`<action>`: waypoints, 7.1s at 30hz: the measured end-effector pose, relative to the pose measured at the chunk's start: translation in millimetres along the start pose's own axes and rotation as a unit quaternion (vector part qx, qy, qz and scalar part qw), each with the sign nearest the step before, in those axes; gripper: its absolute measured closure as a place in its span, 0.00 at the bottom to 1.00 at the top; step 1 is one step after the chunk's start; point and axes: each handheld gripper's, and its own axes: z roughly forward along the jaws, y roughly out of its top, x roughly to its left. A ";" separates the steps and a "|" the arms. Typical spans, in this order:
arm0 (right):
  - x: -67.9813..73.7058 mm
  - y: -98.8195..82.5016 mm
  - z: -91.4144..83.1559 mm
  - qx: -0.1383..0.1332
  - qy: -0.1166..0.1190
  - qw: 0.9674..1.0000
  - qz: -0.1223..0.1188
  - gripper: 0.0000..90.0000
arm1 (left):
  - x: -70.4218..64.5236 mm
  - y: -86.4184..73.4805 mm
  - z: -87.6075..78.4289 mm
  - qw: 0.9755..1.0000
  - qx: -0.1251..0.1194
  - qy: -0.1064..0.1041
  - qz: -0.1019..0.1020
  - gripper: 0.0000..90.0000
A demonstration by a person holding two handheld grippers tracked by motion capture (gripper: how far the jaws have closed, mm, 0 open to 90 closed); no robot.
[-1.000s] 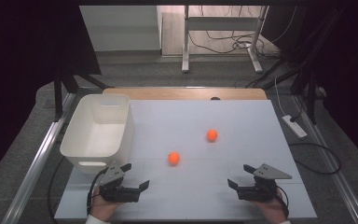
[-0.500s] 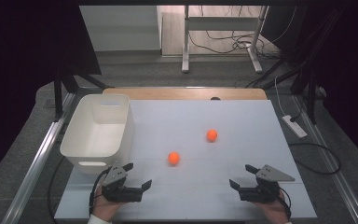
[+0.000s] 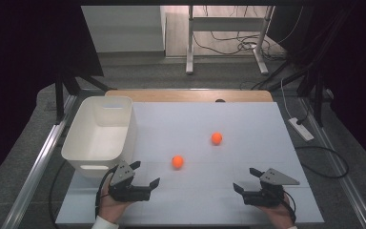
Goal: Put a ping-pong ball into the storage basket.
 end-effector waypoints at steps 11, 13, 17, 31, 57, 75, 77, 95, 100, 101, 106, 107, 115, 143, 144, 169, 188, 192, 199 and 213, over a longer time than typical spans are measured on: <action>0.4 0.0 1.1 0.004 0.011 1.000 -0.001 0.14 | -4.9 11.3 -1.3 1.000 0.001 -0.013 0.013 0.09; 0.5 -0.4 2.3 0.007 0.013 1.000 -0.002 0.14 | -5.5 13.8 0.5 1.000 0.002 -0.016 0.014 0.09; 0.1 -0.4 2.6 0.009 0.012 1.000 -0.004 0.14 | -7.5 17.5 3.2 1.000 0.004 -0.016 0.017 0.09; -3.4 -0.8 1.6 0.006 0.003 1.000 -0.001 0.14 | -7.7 33.3 17.1 0.999 0.024 -0.028 0.020 0.09; -3.4 -0.5 1.6 0.002 -0.003 1.000 0.003 0.14 | -11.7 62.4 41.7 0.998 0.043 -0.044 0.027 0.09; -4.3 -0.9 1.8 0.003 -0.004 1.000 0.002 0.14 | -13.4 75.4 58.4 0.997 0.060 -0.037 0.034 0.09; -3.9 -0.8 1.8 0.003 -0.005 1.000 0.000 0.14 | -12.7 75.0 63.9 0.996 0.070 -0.033 0.035 0.09; -3.9 -1.6 3.3 0.008 -0.005 1.000 -0.003 0.14 | -7.2 69.4 93.4 0.993 0.116 -0.020 0.032 0.10; -3.3 -1.6 4.3 0.011 -0.004 1.000 -0.004 0.14 | -4.4 67.8 99.5 0.992 0.126 -0.015 0.030 0.10; -3.3 -1.7 4.5 0.011 -0.004 1.000 -0.004 0.14 | -3.8 67.4 100.7 0.991 0.128 -0.014 0.030 0.10; -3.1 -1.9 4.7 0.011 -0.004 1.000 -0.004 0.14 | -2.0 65.3 107.1 0.989 0.141 -0.011 0.032 0.10; -2.9 -1.8 4.7 0.010 -0.003 1.000 -0.004 0.14 | -0.8 64.7 108.7 0.989 0.144 -0.013 0.031 0.10; -3.0 -2.3 5.5 0.012 -0.004 1.000 -0.006 0.14 | -0.5 59.1 118.3 0.986 0.163 -0.011 0.032 0.10; -4.4 -3.3 6.1 0.017 -0.005 1.000 -0.008 0.14 | -1.2 49.3 137.5 0.976 0.212 -0.018 0.050 0.34; -4.4 -3.3 6.1 0.017 -0.005 1.000 -0.008 0.14 | -1.2 49.3 137.5 0.976 0.212 -0.018 0.050 0.37; -3.4 -3.0 5.8 0.014 -0.011 1.000 -0.014 0.14 | -1.4 60.7 107.6 0.988 0.142 -0.032 0.052 0.57; -4.0 -2.6 4.8 0.007 -0.013 1.000 -0.009 0.14 | -4.9 67.9 85.2 0.994 0.083 -0.050 0.050 0.57; -3.8 -2.5 4.7 0.007 -0.013 1.000 -0.009 0.14 | -4.5 69.6 80.3 0.995 0.071 -0.054 0.047 0.56; -4.2 -2.6 4.2 0.007 -0.013 1.000 -0.009 0.14 | -2.0 71.6 73.5 0.996 0.056 -0.056 0.034 0.56; -4.1 -2.8 4.4 0.007 -0.014 1.000 -0.011 0.14 | -3.7 80.0 58.9 0.998 0.027 -0.054 0.035 0.56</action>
